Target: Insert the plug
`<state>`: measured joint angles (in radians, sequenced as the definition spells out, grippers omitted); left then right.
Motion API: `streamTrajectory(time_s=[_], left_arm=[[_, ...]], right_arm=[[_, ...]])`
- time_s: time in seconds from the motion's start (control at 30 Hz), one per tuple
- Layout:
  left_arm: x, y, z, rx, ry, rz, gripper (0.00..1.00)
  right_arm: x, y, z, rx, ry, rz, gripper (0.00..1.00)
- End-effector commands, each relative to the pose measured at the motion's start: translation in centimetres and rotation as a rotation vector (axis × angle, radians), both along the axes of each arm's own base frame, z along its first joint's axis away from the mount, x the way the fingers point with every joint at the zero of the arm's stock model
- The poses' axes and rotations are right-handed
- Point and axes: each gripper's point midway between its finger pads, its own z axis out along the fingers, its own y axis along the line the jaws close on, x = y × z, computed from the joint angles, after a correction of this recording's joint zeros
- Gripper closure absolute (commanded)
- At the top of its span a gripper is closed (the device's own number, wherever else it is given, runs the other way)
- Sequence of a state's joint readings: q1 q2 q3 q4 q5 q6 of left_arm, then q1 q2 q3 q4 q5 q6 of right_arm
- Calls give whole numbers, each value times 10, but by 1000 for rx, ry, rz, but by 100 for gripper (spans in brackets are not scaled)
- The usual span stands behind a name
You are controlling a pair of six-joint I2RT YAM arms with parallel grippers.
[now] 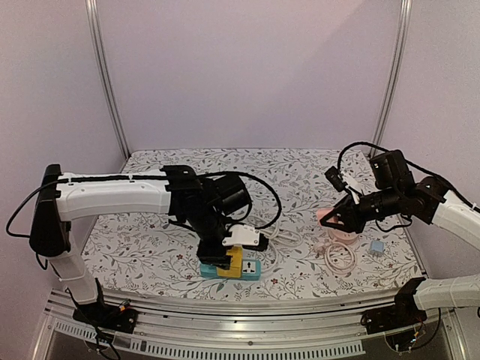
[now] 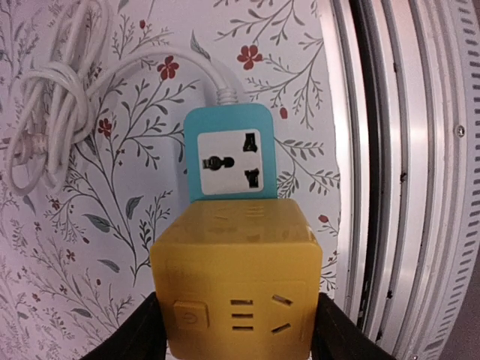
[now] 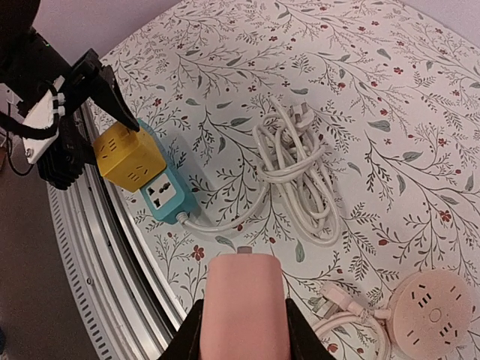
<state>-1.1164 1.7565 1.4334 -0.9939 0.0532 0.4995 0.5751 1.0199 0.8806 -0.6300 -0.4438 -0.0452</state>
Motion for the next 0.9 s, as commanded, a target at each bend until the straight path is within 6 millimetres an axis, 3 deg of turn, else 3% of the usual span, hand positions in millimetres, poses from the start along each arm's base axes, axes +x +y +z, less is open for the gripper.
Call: streamTrajectory(time_s=[0.0, 0.13, 0.27, 0.37, 0.53, 0.57, 0.7, 0.87], left_arm=[[-20, -13, 7, -34, 37, -194, 59], [-34, -24, 7, -59, 36, -274, 60], [-27, -20, -15, 9, 19, -261, 58], [-22, -21, -21, 3, -9, -240, 51], [-17, -23, -16, -51, -53, -202, 20], [-17, -22, -14, -56, -56, -199, 3], [-13, -24, 4, -111, -78, -141, 0], [-1, -31, 47, -276, -138, -16, 1]], right_arm=[[-6, 2, 21, 23, -47, 54, 100], [-7, 4, 23, 24, -44, 67, 100], [-6, 7, 17, 22, -28, 85, 100], [-7, 12, 13, 33, 0, 108, 100], [-11, 25, 5, 24, 51, 154, 100], [-12, 28, 3, 20, 53, 166, 100], [-18, 37, -5, 3, 79, 201, 100], [-29, 49, -18, -36, 107, 250, 100]])
